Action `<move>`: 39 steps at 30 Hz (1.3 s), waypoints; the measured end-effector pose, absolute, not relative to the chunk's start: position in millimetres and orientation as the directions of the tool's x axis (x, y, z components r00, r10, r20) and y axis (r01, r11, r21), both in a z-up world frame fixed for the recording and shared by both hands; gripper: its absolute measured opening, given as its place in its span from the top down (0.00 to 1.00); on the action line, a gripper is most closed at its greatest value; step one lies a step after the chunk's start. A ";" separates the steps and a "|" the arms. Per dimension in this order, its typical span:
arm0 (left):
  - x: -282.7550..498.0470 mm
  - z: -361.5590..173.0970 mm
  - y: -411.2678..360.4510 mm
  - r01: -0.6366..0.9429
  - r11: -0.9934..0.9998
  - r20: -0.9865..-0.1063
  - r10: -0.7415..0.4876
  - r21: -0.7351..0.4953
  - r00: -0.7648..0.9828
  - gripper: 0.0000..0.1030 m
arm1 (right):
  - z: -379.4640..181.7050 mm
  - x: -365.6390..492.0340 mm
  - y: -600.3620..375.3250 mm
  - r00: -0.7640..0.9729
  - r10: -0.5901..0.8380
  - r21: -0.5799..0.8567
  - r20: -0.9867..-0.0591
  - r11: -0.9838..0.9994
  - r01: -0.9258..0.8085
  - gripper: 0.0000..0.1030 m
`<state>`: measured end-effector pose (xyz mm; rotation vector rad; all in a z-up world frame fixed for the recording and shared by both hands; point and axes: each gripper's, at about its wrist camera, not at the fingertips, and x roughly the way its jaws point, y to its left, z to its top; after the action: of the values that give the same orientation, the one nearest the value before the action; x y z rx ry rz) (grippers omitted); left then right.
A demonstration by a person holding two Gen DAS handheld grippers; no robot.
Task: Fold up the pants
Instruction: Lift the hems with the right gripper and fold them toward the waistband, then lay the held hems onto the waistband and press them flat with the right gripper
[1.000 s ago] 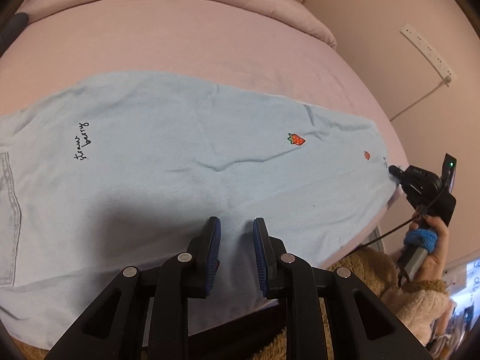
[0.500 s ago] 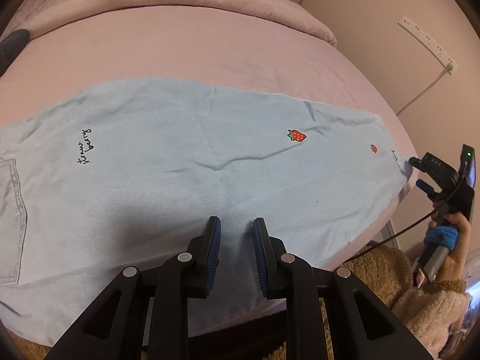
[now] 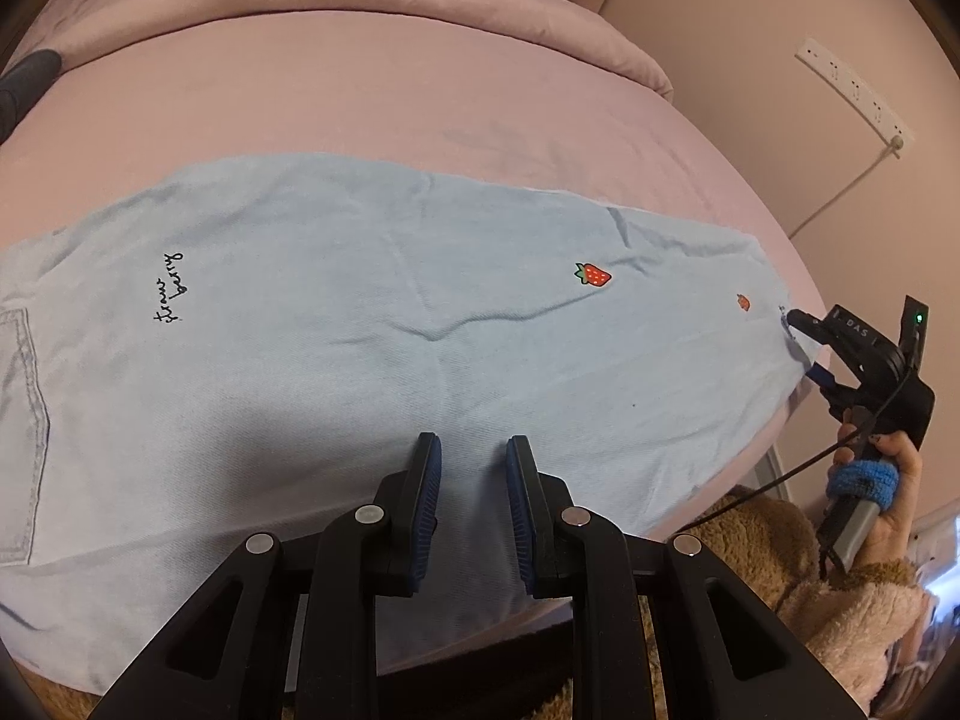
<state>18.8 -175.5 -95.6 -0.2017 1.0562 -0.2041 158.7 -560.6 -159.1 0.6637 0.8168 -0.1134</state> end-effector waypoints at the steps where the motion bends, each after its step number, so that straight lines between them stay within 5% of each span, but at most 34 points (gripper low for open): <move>1: 18.4 -95.1 -175.3 0.069 0.963 -0.839 -0.261 -0.261 0.477 0.80 | -158.3 160.4 -559.7 0.693 0.151 0.502 -0.705 0.796 0.339 0.44; 3: 18.3 -95.2 -175.2 0.070 0.963 -0.839 -0.262 -0.260 0.477 0.80 | -160.3 163.0 -557.8 0.702 0.147 0.499 -0.697 0.802 0.328 0.48; 5: 17.0 -94.5 -175.4 0.072 0.962 -0.837 -0.264 -0.263 0.479 0.80 | -163.6 166.2 -558.0 0.697 0.109 0.464 -0.709 0.816 0.344 0.74; 8: 16.1 -93.1 -173.2 0.072 0.959 -0.832 -0.274 -0.274 0.481 0.80 | -162.2 165.2 -561.5 0.721 0.148 0.522 -0.677 0.787 0.329 0.88; 12: 11.4 -83.8 -165.2 0.088 0.947 -0.816 -0.311 -0.308 0.487 0.78 | -119.3 151.6 -540.5 0.790 0.134 0.494 -0.599 0.838 0.232 0.88; 15: 6.3 -67.3 -156.8 0.128 0.923 -0.760 -0.373 -0.364 0.532 0.57 | -69.2 137.8 -498.1 0.840 0.303 0.529 -0.450 0.848 -0.022 0.88; 19: 7.1 -52.2 -132.8 0.074 0.903 -0.724 -0.385 -0.422 0.572 0.54 | -40.2 121.6 -421.8 0.774 0.484 0.461 -0.409 0.841 -0.282 0.88; 23: 6.2 -52.7 -103.4 0.000 0.882 -0.715 -0.382 -0.471 0.585 0.54 | -51.4 114.1 -346.6 0.596 0.670 0.469 -0.442 0.739 -0.484 0.88; 30: -8.7 -56.9 -50.8 -0.164 0.852 -0.734 -0.312 -0.497 0.603 0.54 | -107.6 134.2 -263.8 0.393 0.651 0.432 -0.649 0.741 -0.514 0.88; 36: -18.9 -47.7 -32.5 -0.189 0.844 -0.722 -0.288 -0.501 0.629 0.54 | -61.2 93.0 -253.5 0.395 0.754 0.400 -0.525 0.628 -0.668 0.88; 39: -22.2 -43.9 -22.2 -0.222 0.845 -0.727 -0.252 -0.487 0.638 0.54 | -79.8 82.3 -227.4 0.331 0.746 0.377 -0.577 0.603 -0.703 0.87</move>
<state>-22.2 -22.2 -43.9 -0.5841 0.8919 -0.0183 82.3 -227.4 -79.8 0.0628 0.7891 0.9480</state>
